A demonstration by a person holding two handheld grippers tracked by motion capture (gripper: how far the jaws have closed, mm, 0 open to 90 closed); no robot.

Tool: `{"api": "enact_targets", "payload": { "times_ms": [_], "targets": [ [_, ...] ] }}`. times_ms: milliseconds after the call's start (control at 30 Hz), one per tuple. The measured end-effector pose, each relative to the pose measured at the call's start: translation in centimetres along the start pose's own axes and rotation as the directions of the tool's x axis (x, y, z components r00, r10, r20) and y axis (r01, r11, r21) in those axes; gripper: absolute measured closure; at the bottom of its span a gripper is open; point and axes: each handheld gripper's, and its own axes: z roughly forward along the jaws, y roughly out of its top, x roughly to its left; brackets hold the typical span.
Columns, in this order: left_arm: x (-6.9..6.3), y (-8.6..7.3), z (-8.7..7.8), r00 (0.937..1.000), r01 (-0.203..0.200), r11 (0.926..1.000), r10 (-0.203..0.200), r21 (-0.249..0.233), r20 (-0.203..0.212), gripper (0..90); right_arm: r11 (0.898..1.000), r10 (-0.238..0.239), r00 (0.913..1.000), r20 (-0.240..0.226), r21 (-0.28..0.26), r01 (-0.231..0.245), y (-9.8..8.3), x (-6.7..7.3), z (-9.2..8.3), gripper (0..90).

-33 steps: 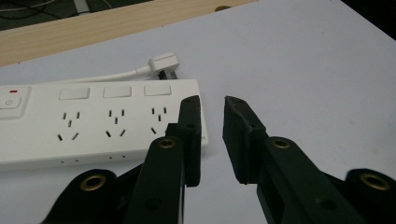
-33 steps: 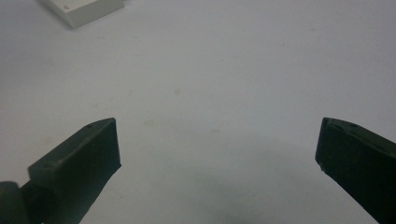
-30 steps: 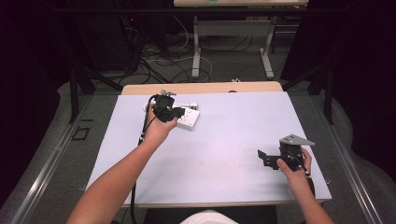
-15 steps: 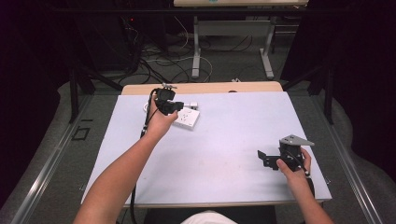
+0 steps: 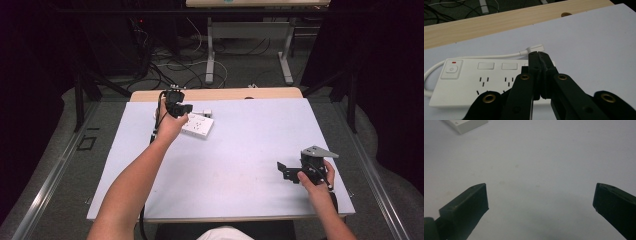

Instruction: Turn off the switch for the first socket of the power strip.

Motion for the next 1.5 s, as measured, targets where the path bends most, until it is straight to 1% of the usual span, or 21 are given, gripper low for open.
{"api": "enact_targets", "payload": {
  "times_ms": [67,133,200,267,300,400,533,567,600,667,833,1000,1033,1133,1200,1267,1300,1367,1400,1433,1500],
  "targets": [
    [0.3,0.0,0.2,1.0,0.006,1.0,-0.006,-0.007,-0.003,89.8,1.0,0.0,1.0,0.0,0.003,0.0,-0.1,0.0,0.0,0.0],
    [0.6,0.2,0.4,0.9998,0.013,0.9999,-0.013,-0.004,-0.013,89.8,1.0,0.004,1.0,0.003,0.0,-0.004,-0.1,0.0,-0.1,0.0],
    [0.9,0.3,0.6,0.9997,0.014,0.9999,-0.014,-0.005,-0.022,89.8,1.0,0.0,1.0,0.005,-0.001,0.0,-0.1,-0.1,-0.1,0.0],
    [1.2,0.6,0.8,0.9995,0.009,0.9999,-0.009,-0.013,-0.032,89.8,1.0,0.008,0.9999,0.007,-0.002,-0.008,-0.1,-0.1,-0.1,0.0],
    [1.3,0.6,0.9,0.9992,0.016,0.9998,-0.016,-0.01,-0.038,89.8,1.0,0.008,0.9999,0.007,-0.001,-0.008,-0.1,-0.1,-0.1,0.0],
    [1.7,0.9,1.1,0.9989,0.014,0.9999,-0.014,-0.01,-0.044,89.8,1.0,0.003,1.0,0.008,0.0,-0.003,-0.1,-0.1,-0.1,0.0],
    [2.1,1.2,1.5,0.9977,0.034,0.9993,-0.035,-0.017,-0.059,89.8,1.0,0.009,0.9999,0.008,-0.002,-0.009,-0.1,0.0,-0.2,0.0],
    [2.3,1.3,1.5,0.9978,0.031,0.9995,-0.031,-0.01,-0.059,89.8,1.0,0.014,0.9999,0.009,0.0,-0.014,-0.1,0.0,-0.2,0.0],
    [2.4,1.3,1.7,0.9974,0.031,0.9993,-0.033,-0.02,-0.064,89.8,1.0,0.011,0.9999,0.009,-0.003,-0.011,-0.1,0.0,-0.2,0.0],
    [2.6,1.4,1.9,0.9964,0.037,0.9992,-0.038,-0.017,-0.076,89.8,1.0,0.013,0.9999,0.011,-0.001,-0.013,-0.1,0.0,-0.2,0.0],
    [3.2,1.6,2.5,0.9953,0.041,0.9991,-0.042,-0.014,-0.087,89.8,1.0,0.007,0.9999,0.008,0.0,-0.007,-0.1,0.0,-0.1,0.0],
    [3.7,1.6,3.1,0.9936,0.049,0.9988,-0.049,-0.003,-0.102,89.7,1.0,0.018,0.9998,0.005,0.007,-0.018,-0.2,-0.1,0.0,0.0],
    [3.7,1.6,3.2,0.993,0.054,0.9986,-0.054,-0.001,-0.105,89.8,1.0,0.019,0.9998,-0.001,0.007,-0.019,-0.2,-0.1,0.0,0.0],
    [3.9,1.4,3.7,0.9918,0.049,0.9988,-0.048,0.005,-0.118,89.7,1.0,0.019,0.9998,-0.006,0.01,-0.019,-0.2,-0.1,0.1,0.0],
    [4.0,1.4,4.1,0.9905,0.06,0.9981,-0.059,0.009,-0.124,89.7,1.0,0.024,0.9997,-0.008,0.008,-0.024,-0.2,-0.1,0.2,0.0],
    [4.0,1.3,4.4,0.9896,0.062,0.998,-0.06,0.009,-0.13,89.5,1.0,0.025,0.9997,-0.009,0.008,-0.024,-0.2,0.0,0.2,0.0],
    [4.1,1.3,4.5,0.9898,0.055,0.9983,-0.053,0.017,-0.132,89.3,1.0,0.024,0.9997,-0.009,0.007,-0.024,-0.2,-0.1,0.2,0.0],
    [4.1,1.3,4.8,0.9889,0.063,0.9978,-0.06,0.019,-0.136,89.0,1.0,0.024,0.9997,-0.011,0.008,-0.024,-0.2,-0.1,0.2,0.0],
    [4.3,1.3,5.0,0.9891,0.055,0.9983,-0.051,0.021,-0.138,89.0,1.0,0.025,0.9996,-0.01,0.007,-0.025,-0.2,-0.1,0.2,0.0],
    [4.3,1.3,5.1,0.9886,0.055,0.9982,-0.051,0.024,-0.141,89.0,1.0,0.028,0.9996,-0.011,0.006,-0.027,-0.2,-0.1,0.2,0.0],
    [4.4,1.2,5.4,0.9883,0.069,0.9974,-0.065,0.023,-0.138,89.1,0.999,0.033,0.9994,-0.012,0.008,-0.033,-0.2,-0.1,0.2,0.0]
  ]
}}
